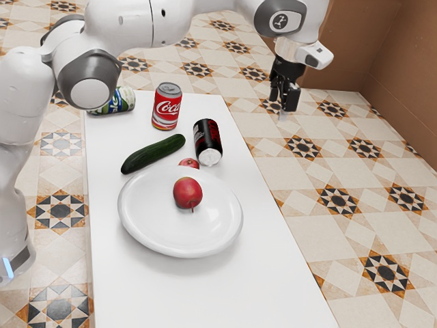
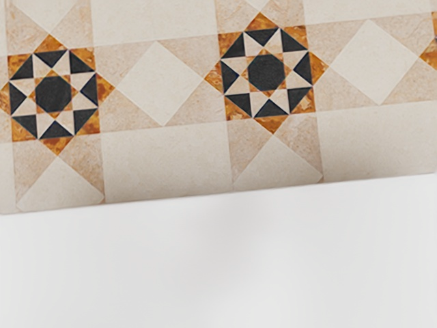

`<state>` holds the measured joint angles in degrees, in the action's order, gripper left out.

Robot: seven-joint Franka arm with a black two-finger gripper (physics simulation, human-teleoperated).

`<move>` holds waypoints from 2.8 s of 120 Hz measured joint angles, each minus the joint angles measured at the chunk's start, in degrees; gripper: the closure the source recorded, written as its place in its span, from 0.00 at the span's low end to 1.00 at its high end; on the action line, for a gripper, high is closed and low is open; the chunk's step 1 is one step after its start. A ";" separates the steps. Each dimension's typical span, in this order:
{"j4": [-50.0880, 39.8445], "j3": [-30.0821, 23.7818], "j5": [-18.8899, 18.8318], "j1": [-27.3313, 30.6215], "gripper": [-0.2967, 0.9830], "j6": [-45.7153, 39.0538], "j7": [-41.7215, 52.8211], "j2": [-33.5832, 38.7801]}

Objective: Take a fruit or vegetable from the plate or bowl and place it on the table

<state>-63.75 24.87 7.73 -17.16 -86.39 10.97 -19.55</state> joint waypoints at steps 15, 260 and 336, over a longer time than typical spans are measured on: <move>0.00 0.00 -0.03 0.00 0.23 0.00 0.27 0.00; -59.27 -17.14 -6.85 -2.88 0.23 -17.90 -17.47 33.68; -62.91 -16.86 -5.22 -2.71 0.23 -16.04 -28.22 36.26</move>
<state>-126.66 8.01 2.52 -19.86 -102.43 -17.25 16.71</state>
